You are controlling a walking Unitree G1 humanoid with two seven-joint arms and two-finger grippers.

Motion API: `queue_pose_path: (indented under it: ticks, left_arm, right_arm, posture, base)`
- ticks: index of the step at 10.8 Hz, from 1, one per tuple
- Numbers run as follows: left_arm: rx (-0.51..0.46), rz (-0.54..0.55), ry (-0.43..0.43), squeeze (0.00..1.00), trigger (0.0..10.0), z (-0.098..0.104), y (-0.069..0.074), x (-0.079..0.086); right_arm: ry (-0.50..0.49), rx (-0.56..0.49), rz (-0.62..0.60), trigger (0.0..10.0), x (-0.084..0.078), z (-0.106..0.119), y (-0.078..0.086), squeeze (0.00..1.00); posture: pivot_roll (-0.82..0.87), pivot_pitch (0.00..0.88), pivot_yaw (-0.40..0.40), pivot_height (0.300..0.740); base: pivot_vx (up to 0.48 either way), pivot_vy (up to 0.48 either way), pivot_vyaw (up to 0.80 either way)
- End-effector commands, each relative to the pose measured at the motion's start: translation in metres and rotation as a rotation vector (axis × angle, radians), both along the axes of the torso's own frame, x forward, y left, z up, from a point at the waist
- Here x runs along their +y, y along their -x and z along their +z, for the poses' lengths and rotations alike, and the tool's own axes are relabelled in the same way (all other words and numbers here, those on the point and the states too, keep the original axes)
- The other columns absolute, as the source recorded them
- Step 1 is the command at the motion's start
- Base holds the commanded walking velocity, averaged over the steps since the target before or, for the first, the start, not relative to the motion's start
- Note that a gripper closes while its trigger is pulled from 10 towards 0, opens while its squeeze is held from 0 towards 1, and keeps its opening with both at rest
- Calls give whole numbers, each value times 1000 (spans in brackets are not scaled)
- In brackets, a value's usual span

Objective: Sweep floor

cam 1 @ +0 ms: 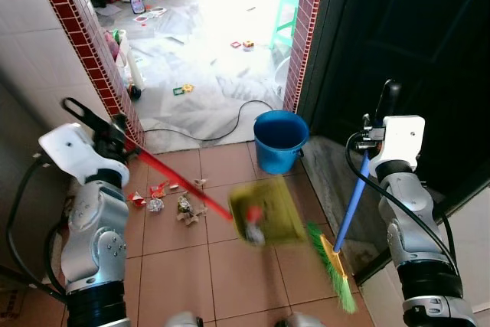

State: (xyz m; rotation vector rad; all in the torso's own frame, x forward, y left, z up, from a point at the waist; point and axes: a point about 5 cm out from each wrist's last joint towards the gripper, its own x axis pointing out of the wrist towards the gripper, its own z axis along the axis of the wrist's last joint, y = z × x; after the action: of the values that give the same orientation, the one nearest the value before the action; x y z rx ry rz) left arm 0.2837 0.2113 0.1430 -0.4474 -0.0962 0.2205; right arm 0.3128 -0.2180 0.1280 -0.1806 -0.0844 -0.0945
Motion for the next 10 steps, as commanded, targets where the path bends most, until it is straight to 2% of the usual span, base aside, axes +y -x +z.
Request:
queue_pose_path:
  ticks: [1,3,5,7,10]
  left_arm:
    - [-106,0,35,0,10000,26,-4,-1]
    - [-145,8,71,0,10000,36,-7,1]
    - [-163,26,68,0,10000,43,-10,5]
    - [-180,28,64,0,10000,49,-12,6]
    - [-177,-15,35,0,10000,50,-15,-2]
  right_arm:
    - [27,-36,10,10000,1,10,-3,0]
    - [29,-29,0,10000,0,11,-5,0]
    - [29,-27,0,10000,-1,10,-5,0]
    - [28,-23,1,10000,1,8,-3,0]
    - [23,-22,4,10000,4,7,-3,0]
  posture:
    - [-81,0,24,740]
    - [-81,0,22,740]
    - [-81,0,24,740]
    - [-82,0,29,740]
    - [-81,0,35,740]
  base:
    - [304,371,0]
    - [300,373,-278]
    - [304,373,-672]
    - [328,349,-200]
    - [471,0,0]
